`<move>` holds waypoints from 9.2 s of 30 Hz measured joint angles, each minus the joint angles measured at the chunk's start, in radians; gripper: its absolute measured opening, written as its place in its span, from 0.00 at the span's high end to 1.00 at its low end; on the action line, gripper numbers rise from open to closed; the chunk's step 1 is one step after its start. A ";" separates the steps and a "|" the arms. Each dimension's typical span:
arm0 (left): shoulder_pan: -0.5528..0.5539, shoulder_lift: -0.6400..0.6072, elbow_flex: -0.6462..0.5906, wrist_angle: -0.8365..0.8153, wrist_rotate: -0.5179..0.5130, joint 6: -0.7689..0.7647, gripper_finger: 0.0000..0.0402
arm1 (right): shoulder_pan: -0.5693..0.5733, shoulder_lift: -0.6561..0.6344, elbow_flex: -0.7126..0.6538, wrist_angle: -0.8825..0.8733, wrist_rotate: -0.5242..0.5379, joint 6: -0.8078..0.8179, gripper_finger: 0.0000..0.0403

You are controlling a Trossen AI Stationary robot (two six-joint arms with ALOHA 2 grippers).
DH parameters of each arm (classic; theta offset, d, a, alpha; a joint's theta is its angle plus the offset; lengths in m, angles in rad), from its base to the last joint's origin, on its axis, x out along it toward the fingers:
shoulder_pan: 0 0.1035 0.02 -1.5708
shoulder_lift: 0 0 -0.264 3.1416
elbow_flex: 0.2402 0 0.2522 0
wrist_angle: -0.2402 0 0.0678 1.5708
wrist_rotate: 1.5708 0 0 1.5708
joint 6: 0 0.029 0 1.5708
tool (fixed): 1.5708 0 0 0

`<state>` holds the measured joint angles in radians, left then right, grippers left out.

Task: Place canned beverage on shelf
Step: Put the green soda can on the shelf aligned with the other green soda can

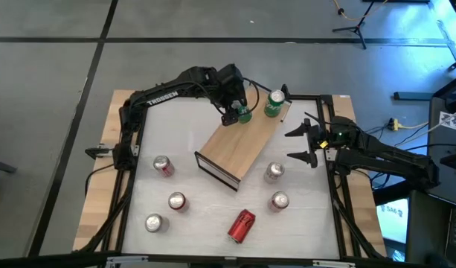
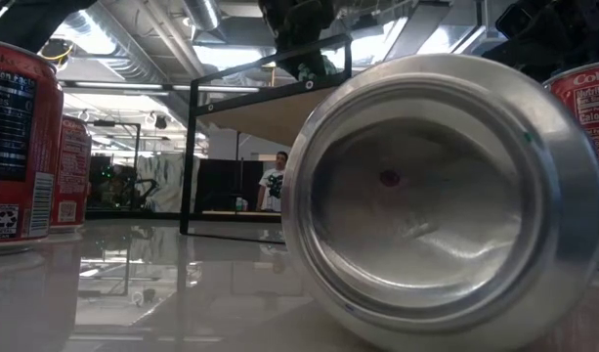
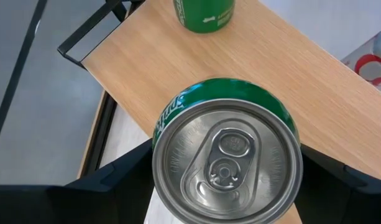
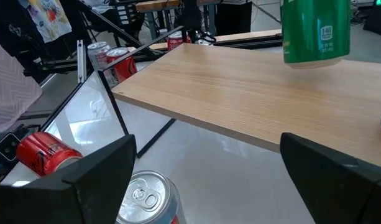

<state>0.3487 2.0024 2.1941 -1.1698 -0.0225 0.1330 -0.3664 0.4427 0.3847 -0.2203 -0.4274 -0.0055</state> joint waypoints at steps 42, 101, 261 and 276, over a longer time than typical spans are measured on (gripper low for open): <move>-0.012 0.022 -0.002 0.041 -0.012 -0.020 0.19 | 0.000 0.000 0.000 0.000 0.000 -0.003 0.03; -0.027 0.020 -0.002 0.186 -0.027 -0.056 0.40 | 0.000 0.000 0.000 -0.021 0.000 -0.002 0.03; -0.281 -0.483 -1.272 1.497 -0.518 -0.389 0.26 | 0.000 0.000 0.000 -0.020 -0.002 0.001 0.03; -0.244 -0.355 -1.257 1.675 -0.438 -0.391 0.26 | 0.000 0.000 0.000 -0.018 0.017 0.000 0.03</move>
<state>0.1046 1.6473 0.9367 0.5049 -0.4608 -0.2583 -0.3664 0.4427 0.3847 -0.2378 -0.4107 -0.0051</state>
